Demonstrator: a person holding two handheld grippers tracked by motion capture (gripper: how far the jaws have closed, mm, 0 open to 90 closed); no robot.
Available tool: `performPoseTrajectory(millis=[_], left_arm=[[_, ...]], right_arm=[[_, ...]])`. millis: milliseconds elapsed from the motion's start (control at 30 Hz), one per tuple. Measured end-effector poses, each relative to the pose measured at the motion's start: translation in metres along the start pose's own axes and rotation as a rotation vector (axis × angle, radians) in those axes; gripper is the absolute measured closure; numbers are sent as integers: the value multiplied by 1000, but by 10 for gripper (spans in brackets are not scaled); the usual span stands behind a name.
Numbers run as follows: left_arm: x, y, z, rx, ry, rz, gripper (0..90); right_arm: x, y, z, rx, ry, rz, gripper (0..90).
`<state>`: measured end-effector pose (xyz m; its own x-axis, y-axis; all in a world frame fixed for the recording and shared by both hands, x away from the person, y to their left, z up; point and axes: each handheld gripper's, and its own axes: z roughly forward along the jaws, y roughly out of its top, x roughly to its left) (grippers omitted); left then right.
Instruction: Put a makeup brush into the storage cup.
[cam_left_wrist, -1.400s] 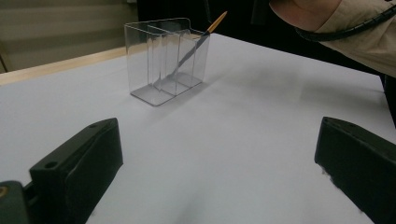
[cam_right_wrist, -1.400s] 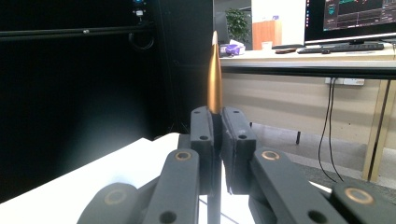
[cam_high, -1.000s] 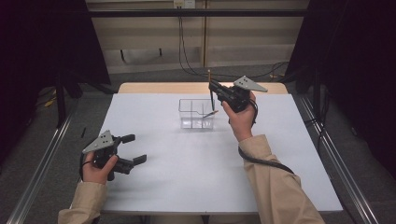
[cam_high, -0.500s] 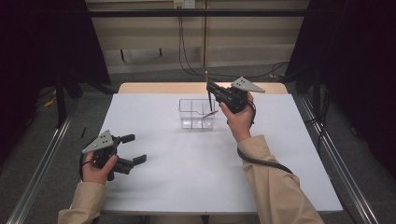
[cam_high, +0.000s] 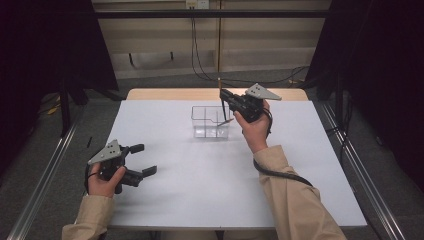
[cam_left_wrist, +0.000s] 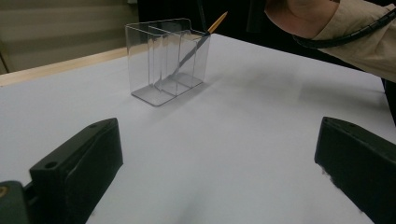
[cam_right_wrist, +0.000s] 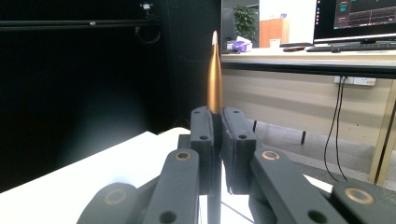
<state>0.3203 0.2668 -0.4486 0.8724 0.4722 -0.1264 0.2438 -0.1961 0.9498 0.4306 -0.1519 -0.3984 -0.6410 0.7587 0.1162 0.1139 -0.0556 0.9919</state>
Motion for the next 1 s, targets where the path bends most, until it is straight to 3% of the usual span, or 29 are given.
performPoseTrajectory(millis=[1000], left_arm=[[0, 0, 0, 1, -4, 0, 9]], right_arm=[[0, -5, 5, 8, 5, -3, 845]])
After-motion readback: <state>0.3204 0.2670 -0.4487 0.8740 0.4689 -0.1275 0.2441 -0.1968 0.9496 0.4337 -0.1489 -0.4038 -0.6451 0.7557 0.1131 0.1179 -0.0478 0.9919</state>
